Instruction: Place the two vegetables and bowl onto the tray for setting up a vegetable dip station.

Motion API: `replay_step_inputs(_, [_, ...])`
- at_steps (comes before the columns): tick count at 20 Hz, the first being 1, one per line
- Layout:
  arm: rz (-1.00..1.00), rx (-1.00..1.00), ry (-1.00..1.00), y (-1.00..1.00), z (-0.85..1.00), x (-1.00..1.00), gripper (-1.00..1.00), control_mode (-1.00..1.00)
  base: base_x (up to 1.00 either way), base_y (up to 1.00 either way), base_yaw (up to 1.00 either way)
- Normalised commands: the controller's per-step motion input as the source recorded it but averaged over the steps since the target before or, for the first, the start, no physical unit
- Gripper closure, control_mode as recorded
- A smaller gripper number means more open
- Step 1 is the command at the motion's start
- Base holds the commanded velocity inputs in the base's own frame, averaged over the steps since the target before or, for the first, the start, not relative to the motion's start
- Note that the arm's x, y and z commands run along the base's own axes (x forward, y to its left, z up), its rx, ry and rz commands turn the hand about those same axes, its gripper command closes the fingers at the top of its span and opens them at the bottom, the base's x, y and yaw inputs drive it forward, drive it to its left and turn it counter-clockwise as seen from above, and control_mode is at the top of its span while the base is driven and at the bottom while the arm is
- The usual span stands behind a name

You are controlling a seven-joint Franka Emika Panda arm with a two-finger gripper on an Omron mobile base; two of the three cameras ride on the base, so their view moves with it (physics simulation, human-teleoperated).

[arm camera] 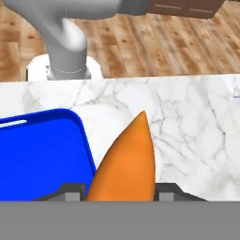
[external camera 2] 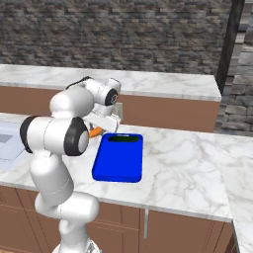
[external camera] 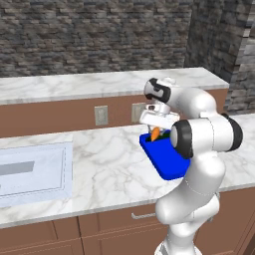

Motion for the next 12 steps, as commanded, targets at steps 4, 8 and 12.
replay_step_inputs(4, [-0.29,-0.01,0.00,-0.13,0.00,0.00,1.00,-1.00,0.00,0.00,0.00])
replay_step_inputs(8, [-0.29,-0.06,0.02,-0.13,0.00,0.00,1.00,-1.00,0.00,0.00,0.00])
replay_step_inputs(12, [-0.29,-0.13,0.05,-0.09,0.00,0.00,1.00,-1.00,0.00,0.00,0.00])
